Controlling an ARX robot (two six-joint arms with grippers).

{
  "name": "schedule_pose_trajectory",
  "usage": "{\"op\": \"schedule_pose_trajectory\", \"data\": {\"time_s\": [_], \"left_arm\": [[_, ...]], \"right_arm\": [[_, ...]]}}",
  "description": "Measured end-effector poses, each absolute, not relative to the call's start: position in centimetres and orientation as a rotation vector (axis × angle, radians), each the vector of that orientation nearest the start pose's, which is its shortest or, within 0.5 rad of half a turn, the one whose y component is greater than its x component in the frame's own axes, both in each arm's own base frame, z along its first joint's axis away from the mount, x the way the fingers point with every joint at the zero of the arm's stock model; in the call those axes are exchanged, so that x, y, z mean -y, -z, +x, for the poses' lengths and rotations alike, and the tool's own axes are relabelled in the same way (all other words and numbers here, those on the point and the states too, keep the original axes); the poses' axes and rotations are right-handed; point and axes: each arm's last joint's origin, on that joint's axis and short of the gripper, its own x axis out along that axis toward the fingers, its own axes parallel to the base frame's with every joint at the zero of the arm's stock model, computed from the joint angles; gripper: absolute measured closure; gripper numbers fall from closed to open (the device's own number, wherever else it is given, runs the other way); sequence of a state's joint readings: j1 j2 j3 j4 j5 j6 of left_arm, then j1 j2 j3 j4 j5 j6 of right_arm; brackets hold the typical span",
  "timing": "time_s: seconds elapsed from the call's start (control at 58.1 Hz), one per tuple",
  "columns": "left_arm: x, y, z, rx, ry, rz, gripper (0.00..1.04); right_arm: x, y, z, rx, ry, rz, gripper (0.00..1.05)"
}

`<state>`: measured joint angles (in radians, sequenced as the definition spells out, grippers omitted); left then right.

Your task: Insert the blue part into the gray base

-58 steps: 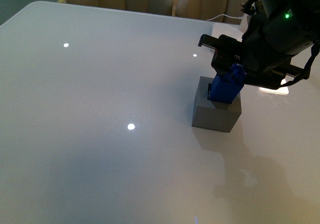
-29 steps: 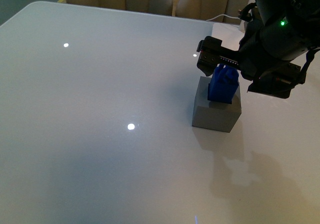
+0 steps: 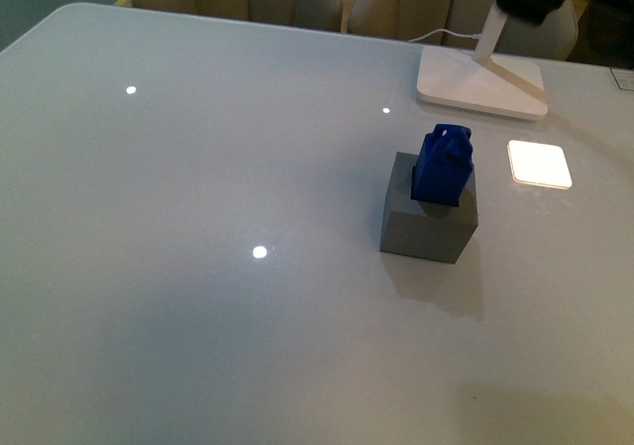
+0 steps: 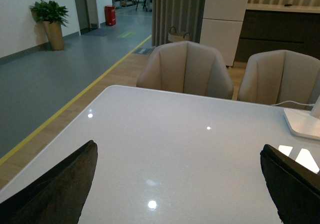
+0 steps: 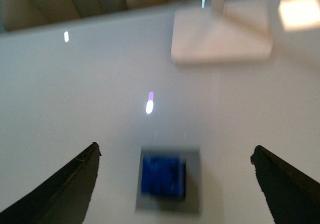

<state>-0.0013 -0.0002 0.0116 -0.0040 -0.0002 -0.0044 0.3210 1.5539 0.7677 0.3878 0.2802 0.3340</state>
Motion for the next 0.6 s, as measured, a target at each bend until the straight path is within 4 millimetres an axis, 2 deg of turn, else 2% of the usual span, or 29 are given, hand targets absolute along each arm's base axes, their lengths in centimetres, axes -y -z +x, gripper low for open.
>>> {"op": "schedule_pose_trajectory", "data": {"time_s": [0.052, 0.172, 0.499, 0.602], "left_arm": [[0.0, -16.7, 9.7, 0.008, 0.002, -0.004, 0.07], [0.0, -16.7, 9.7, 0.008, 0.001, -0.004, 0.07], [0.0, -16.7, 9.7, 0.008, 0.001, -0.004, 0.07], [0.0, -16.7, 9.7, 0.008, 0.001, -0.004, 0.07]], "right_arm": [[-8.6, -20.2, 29.4, -0.264, 0.002, 0.164, 0.26], [-6.0, -20.8, 25.3, -0.011, -0.008, 0.082, 0.48], [-2.8, -18.5, 20.2, -0.012, -0.006, 0.007, 1.03], [-2.2, -18.3, 19.0, -0.007, -0.006, 0.006, 1.03]]}}
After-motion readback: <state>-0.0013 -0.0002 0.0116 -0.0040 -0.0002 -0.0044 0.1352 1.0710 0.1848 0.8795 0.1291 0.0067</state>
